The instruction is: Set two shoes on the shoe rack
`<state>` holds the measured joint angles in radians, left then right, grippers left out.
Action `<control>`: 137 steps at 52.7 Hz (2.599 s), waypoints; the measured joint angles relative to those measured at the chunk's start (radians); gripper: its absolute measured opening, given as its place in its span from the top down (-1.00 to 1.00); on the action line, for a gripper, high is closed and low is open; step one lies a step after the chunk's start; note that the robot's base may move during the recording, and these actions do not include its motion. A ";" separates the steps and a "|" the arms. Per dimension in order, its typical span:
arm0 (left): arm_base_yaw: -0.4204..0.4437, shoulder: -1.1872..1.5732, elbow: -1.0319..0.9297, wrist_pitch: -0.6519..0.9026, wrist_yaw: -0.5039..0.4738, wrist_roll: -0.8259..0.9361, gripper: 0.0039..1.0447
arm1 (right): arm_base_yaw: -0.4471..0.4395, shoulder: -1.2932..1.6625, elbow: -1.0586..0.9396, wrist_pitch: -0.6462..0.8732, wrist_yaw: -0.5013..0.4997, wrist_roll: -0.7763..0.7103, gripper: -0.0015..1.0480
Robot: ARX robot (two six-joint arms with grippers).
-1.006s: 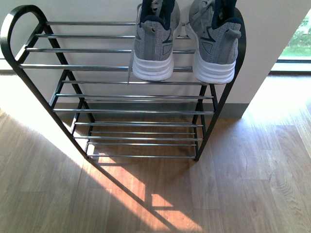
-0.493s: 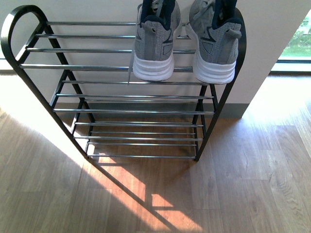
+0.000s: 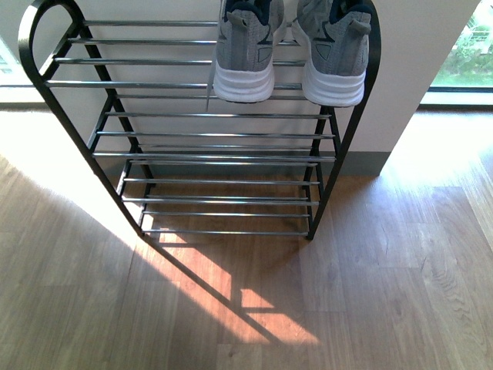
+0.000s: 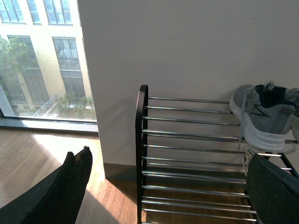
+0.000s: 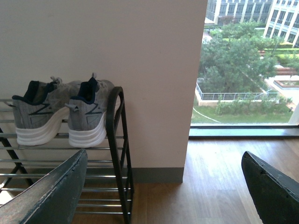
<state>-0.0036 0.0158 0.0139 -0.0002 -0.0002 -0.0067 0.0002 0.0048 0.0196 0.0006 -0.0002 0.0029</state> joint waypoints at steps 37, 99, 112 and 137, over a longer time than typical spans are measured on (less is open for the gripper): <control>0.000 0.000 0.000 0.000 0.001 0.001 -0.83 | 0.000 0.000 0.000 -0.001 0.003 0.000 -0.82; 0.000 0.000 0.000 0.000 -0.002 0.001 -0.83 | 0.000 -0.001 0.000 -0.002 0.000 0.000 -0.82; 0.000 0.000 0.000 0.000 -0.002 0.001 -0.83 | 0.000 -0.001 0.000 -0.002 0.000 0.000 -0.82; 0.001 0.000 0.000 0.000 0.001 0.002 -0.83 | 0.000 -0.001 0.000 -0.002 0.003 0.000 -0.82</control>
<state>-0.0029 0.0154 0.0143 -0.0002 0.0006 -0.0051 -0.0002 0.0040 0.0196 -0.0013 0.0029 0.0029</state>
